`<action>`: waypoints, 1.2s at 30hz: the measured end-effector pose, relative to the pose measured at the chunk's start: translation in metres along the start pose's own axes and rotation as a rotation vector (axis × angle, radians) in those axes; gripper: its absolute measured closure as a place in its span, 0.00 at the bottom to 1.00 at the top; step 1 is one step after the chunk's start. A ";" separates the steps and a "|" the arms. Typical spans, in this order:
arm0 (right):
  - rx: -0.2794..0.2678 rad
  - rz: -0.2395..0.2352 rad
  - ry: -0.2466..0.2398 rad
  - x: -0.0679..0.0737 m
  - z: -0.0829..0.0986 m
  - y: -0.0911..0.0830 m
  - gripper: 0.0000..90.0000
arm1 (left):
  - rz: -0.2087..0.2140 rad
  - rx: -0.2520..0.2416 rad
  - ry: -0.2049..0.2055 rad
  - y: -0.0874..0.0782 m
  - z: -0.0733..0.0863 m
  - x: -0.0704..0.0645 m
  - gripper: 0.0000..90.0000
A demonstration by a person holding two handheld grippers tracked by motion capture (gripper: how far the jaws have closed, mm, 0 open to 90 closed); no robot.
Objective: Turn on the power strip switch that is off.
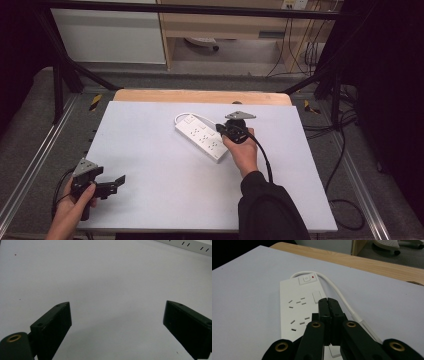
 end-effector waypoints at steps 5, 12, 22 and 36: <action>0.000 -0.004 -0.008 -0.001 0.001 -0.003 1.00 | 0.005 -0.001 -0.002 0.000 0.000 0.001 0.09; -0.007 -0.005 0.003 -0.006 0.005 -0.010 1.00 | 0.002 0.002 0.005 0.000 0.000 0.000 0.09; -0.011 0.003 0.012 -0.015 0.006 -0.019 1.00 | 0.004 -0.001 0.001 0.000 0.000 0.000 0.09; -0.016 0.019 0.062 -0.025 0.003 -0.029 0.71 | 0.009 -0.001 0.007 0.000 0.000 -0.001 0.09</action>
Point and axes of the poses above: each handheld gripper's, and its own axes: y roughly forward along the jaws, z roughly out of its underside, x roughly to its left, the point moved 1 cm from there along y, roughly forward along the jaws, and after that the axes turned 4 degrees about y, right-handed, at the moved point
